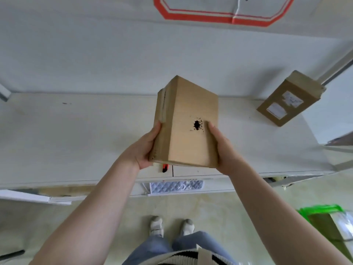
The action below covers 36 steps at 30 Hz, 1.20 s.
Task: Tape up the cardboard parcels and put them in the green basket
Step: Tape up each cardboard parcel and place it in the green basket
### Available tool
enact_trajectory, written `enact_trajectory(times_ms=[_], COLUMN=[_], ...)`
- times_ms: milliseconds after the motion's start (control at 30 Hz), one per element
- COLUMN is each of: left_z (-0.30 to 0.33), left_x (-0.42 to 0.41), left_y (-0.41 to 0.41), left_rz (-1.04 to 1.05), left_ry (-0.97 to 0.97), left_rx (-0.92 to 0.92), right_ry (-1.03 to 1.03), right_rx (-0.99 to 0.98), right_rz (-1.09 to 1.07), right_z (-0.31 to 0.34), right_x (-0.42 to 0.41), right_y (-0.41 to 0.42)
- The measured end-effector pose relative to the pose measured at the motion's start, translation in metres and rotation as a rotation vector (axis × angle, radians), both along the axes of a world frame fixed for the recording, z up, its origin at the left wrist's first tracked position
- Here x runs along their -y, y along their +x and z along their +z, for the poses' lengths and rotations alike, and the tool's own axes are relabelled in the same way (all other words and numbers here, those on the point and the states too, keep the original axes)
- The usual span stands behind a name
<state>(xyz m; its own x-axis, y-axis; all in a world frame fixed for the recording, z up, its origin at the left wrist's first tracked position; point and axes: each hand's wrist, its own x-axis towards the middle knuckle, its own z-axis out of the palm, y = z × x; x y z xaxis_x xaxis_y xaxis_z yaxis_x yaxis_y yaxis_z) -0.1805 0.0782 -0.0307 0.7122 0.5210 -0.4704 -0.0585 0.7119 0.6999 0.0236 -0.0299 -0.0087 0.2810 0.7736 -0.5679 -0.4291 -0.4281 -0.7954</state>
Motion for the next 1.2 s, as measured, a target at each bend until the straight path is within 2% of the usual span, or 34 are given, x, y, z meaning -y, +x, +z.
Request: enact_trajectory(times_ms=[133, 200, 300, 400, 567, 667, 733, 800, 867, 1000, 1033, 1133, 1200], left_z=[-0.003, 0.002, 0.012, 0.027, 0.028, 0.016, 0.002, -0.016, -0.030, -0.043, -0.044, -0.044, -0.044], left_x=[0.010, 0.013, 0.016, 0.027, 0.017, 0.001, -0.010, -0.021, -0.031, -0.051, -0.057, -0.070, -0.076], left_y=[0.004, 0.003, -0.010, -0.023, -0.066, -0.100, -0.123, -0.148, -0.170, -0.185, -0.183, -0.171, -0.163], left_rz=[0.023, 0.133, 0.328, 0.220, 0.360, 0.330, 0.348, 0.374, 0.373, 0.335, 0.322, 0.274, 0.221], left_ry=[0.046, 0.164, 0.344, 0.369, 0.539, 0.483, 0.390, 0.302, 0.239, 0.190, 0.201, 0.260, 0.287], left_rx=[-0.083, -0.182, -0.315, -0.383, -0.728, -0.744, -0.760, -0.768, -0.761, -0.673, -0.656, -0.652, -0.648], right_ry=[0.004, 0.031, 0.044, 0.053, -0.052, -0.048, -0.035, 0.005, -0.005, -0.162, -0.196, -0.252, -0.231], right_rx=[-0.068, -0.060, 0.065, 0.175, 0.165, 0.167, 0.301, 0.541, 0.778, 1.377, 1.467, 1.468, 1.295], right_rz=[-0.012, -0.027, 0.001, 0.067, 0.218, 0.316, 0.309, 0.199, 0.192, 0.574, 0.610, 0.435, 0.155], right_z=[-0.002, -0.002, -0.003, -0.006, -0.025, -0.040, -0.051, -0.065, -0.079, -0.115, -0.119, -0.114, -0.098], right_x=[0.001, -0.002, -0.011, -0.026, -0.048, -0.062, -0.072, -0.078, -0.082, -0.086, -0.087, -0.091, -0.094], right_y=[0.001, 0.000, -0.011, -0.044, -0.113, -0.135, -0.142, -0.142, -0.141, -0.147, -0.151, -0.158, -0.153])
